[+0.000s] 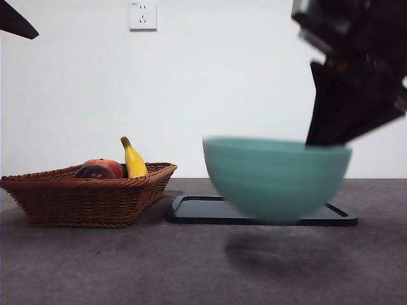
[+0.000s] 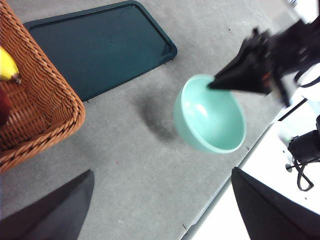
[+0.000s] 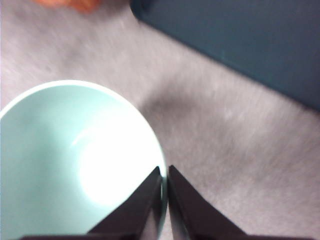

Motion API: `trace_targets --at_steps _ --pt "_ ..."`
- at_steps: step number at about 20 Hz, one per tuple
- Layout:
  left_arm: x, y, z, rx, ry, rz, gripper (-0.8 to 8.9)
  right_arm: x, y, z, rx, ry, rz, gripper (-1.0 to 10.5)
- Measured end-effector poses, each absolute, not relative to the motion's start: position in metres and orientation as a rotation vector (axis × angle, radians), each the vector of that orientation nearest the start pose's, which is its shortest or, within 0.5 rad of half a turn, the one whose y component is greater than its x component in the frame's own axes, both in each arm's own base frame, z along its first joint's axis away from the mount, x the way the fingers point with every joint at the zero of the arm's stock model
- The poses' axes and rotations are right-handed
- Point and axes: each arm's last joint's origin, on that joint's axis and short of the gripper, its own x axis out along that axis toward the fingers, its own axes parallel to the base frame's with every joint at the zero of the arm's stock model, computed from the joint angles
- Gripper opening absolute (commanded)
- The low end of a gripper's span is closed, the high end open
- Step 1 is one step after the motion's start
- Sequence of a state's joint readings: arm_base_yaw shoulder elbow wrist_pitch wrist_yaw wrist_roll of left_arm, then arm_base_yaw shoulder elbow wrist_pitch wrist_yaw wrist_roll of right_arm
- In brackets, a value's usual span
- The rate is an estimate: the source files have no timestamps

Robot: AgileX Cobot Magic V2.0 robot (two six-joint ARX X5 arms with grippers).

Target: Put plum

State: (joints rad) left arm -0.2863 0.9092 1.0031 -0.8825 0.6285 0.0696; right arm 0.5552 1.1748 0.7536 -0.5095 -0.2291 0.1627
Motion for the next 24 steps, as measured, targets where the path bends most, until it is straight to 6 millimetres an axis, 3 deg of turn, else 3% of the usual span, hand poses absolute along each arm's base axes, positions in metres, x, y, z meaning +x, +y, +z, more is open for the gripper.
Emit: trace_targets --at_steps 4,19,22,24 --pt "0.149 -0.062 0.330 -0.078 0.773 -0.893 4.36 0.187 0.124 0.202 -0.008 1.020 0.636 0.1" --pt "0.149 -0.062 0.330 -0.078 0.774 -0.892 4.36 0.198 0.136 0.184 -0.018 1.044 0.625 0.2" --pt "0.149 -0.062 0.330 -0.078 0.777 -0.892 4.36 0.196 0.138 0.184 -0.022 1.045 0.632 1.9" --pt "0.149 -0.062 0.330 -0.078 0.777 -0.892 4.36 0.196 0.138 0.184 -0.020 1.044 0.613 2.2"
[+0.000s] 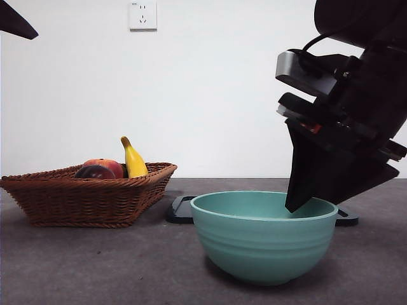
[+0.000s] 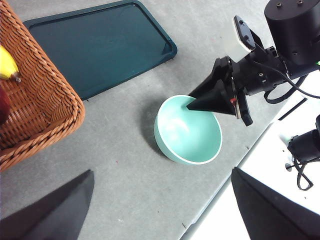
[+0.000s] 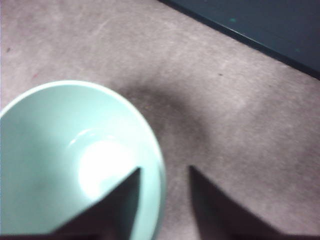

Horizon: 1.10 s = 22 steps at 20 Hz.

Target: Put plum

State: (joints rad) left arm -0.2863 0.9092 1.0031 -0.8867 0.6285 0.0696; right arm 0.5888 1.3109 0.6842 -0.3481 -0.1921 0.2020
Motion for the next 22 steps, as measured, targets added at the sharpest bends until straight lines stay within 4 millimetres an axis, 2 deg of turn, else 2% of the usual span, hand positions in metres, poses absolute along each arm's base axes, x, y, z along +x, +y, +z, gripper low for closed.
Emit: trace_targets --at_steps 3,5,10,16,22 --pt "0.149 -0.062 0.330 -0.078 0.777 -0.892 4.36 0.196 0.137 0.184 -0.014 1.045 0.595 2.2" --pt "0.149 -0.061 0.329 -0.079 0.780 -0.892 4.36 0.195 0.136 0.193 -0.007 1.023 0.599 2.2" --pt "0.148 -0.061 0.329 -0.077 0.788 -0.892 4.36 0.190 0.133 0.252 0.031 0.869 0.633 2.2" --pt "0.148 -0.061 0.329 -0.071 0.787 -0.895 4.36 0.163 0.118 0.301 0.071 0.830 0.752 2.2" --pt "0.148 -0.061 0.329 -0.071 0.787 -0.895 4.36 0.126 0.099 0.313 0.111 0.889 0.901 2.2"
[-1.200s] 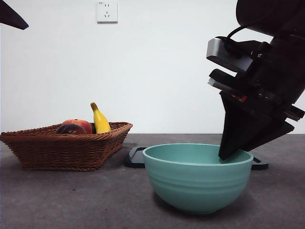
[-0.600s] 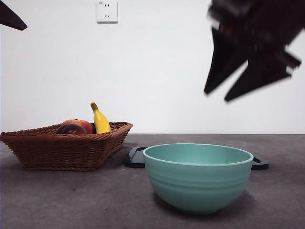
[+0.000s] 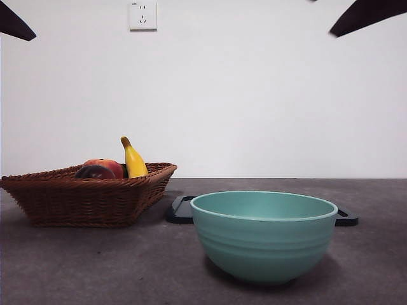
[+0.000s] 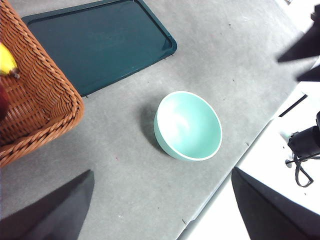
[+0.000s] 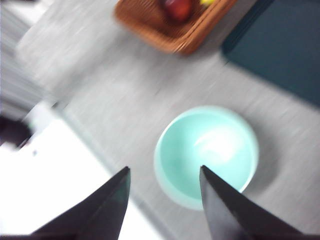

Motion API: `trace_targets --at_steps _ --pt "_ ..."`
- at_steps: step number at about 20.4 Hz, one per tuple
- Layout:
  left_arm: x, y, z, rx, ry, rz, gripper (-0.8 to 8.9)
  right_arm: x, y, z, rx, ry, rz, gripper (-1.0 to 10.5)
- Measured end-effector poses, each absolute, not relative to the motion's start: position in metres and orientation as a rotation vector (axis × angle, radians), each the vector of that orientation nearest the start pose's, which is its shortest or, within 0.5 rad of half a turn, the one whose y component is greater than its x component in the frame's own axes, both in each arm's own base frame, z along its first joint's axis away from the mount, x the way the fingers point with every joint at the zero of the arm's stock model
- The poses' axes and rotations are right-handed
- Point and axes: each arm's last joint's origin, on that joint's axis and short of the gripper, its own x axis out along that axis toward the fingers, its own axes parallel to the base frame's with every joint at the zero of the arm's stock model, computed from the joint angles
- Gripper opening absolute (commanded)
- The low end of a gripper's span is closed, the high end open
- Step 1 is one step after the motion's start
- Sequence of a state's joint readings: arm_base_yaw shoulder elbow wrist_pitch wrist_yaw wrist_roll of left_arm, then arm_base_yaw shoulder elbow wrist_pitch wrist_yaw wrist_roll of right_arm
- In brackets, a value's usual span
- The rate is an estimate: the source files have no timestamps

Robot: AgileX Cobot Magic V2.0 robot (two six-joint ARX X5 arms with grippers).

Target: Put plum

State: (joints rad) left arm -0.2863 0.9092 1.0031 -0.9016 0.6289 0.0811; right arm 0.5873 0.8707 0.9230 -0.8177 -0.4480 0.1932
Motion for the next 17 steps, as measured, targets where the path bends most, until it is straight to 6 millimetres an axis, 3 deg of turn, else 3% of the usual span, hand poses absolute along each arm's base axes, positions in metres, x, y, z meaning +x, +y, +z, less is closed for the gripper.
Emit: trace_targets --at_steps 4,17 --pt "0.148 -0.061 0.329 -0.071 0.787 -0.895 4.36 0.110 0.089 0.312 0.090 0.947 0.920 2.2" --pt "0.148 -0.061 0.328 -0.072 0.790 -0.895 4.36 0.108 0.088 0.313 0.080 0.943 0.925 2.2"
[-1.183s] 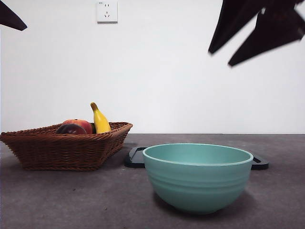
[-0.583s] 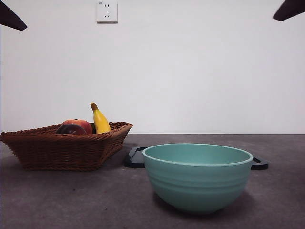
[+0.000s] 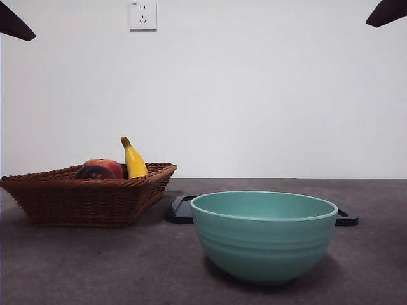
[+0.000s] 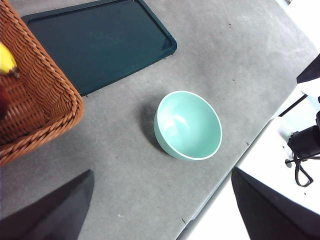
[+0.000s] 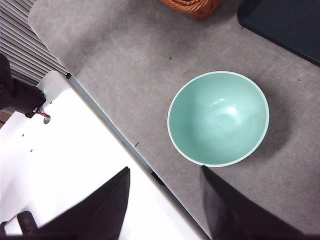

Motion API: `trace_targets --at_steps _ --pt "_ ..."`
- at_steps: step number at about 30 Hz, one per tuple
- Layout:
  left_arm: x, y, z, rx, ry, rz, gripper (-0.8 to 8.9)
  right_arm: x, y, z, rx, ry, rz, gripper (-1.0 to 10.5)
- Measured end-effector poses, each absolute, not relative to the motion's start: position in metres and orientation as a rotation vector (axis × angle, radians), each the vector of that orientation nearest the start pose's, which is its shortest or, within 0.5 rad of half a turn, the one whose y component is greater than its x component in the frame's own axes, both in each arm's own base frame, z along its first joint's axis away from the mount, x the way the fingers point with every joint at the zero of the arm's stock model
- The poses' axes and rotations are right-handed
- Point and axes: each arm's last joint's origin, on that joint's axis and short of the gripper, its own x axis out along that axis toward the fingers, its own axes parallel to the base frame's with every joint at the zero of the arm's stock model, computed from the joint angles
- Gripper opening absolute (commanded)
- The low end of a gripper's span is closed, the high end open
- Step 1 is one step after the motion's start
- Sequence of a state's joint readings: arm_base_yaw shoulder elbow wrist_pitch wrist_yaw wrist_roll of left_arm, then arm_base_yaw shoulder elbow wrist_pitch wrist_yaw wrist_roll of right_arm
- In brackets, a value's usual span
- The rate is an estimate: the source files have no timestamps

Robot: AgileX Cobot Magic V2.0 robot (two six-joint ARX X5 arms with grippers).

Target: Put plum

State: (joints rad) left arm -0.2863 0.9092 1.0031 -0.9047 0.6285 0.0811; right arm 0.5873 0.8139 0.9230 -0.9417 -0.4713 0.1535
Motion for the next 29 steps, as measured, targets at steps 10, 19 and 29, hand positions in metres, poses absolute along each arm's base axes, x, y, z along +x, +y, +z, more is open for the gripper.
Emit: trace_targets --at_steps 10,19,29 --pt "0.1474 -0.0611 0.3282 -0.072 0.794 -0.895 0.53 0.1082 0.0878 0.3125 0.079 0.943 0.925 0.1" --pt "0.1474 -0.0611 0.3282 -0.072 0.794 -0.894 0.07 0.1082 0.0878 0.3125 0.064 0.934 0.933 0.1" --pt "0.1474 -0.0611 0.3282 -0.072 0.794 -0.895 0.07 0.1092 0.0885 0.3137 0.065 0.915 0.937 0.1"
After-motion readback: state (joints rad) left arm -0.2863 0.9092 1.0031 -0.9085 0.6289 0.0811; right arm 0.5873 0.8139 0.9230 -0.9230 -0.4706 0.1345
